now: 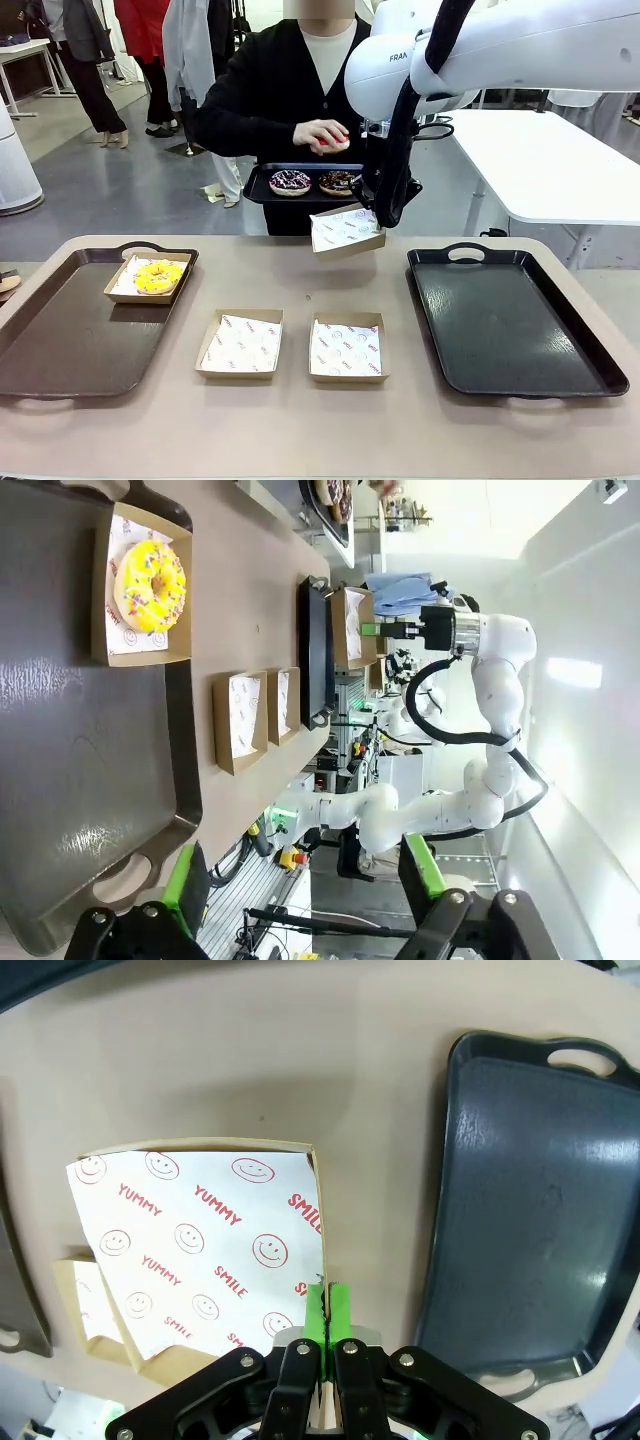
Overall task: Individually package the donuts and arrange them on the tray.
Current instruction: Place the picked Paper togo box on the Handle tray while simultaneously picking up another Paper togo box from the table with the other hand.
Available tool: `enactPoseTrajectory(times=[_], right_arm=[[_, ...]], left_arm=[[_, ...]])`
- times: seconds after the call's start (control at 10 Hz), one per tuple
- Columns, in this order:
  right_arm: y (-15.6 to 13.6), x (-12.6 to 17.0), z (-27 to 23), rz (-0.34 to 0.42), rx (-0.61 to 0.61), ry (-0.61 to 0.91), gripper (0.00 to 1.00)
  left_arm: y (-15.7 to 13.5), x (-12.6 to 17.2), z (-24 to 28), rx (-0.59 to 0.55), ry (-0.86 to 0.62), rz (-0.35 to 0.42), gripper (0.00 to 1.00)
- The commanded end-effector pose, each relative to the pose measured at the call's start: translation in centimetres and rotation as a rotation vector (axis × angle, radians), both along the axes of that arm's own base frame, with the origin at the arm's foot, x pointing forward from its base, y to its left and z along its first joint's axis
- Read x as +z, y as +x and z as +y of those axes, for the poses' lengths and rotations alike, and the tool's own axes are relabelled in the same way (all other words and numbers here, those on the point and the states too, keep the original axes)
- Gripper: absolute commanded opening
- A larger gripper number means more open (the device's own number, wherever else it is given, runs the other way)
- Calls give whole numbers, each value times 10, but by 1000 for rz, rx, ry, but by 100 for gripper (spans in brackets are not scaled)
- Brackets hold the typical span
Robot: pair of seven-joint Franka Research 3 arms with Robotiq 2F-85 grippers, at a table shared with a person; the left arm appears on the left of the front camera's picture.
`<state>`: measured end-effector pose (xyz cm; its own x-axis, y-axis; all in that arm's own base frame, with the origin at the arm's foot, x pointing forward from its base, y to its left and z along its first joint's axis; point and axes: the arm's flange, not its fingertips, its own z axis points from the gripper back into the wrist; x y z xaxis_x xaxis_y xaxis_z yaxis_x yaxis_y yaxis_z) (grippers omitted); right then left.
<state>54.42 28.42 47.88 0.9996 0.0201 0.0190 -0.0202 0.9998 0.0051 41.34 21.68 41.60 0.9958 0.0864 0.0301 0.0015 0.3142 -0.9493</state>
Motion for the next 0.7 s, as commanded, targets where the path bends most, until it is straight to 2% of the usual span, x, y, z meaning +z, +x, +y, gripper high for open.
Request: enactPoseTrajectory(times=[0.0, 0.6], right_arm=[[-3, 0, -3, -4, -1, -2, 0], [-3, 0, -3, -4, -1, -2, 0]], left_arm=[[-1, 0, -3, -10, -9, 2, 100], [-1, 0, -3, -10, -9, 2, 100]])
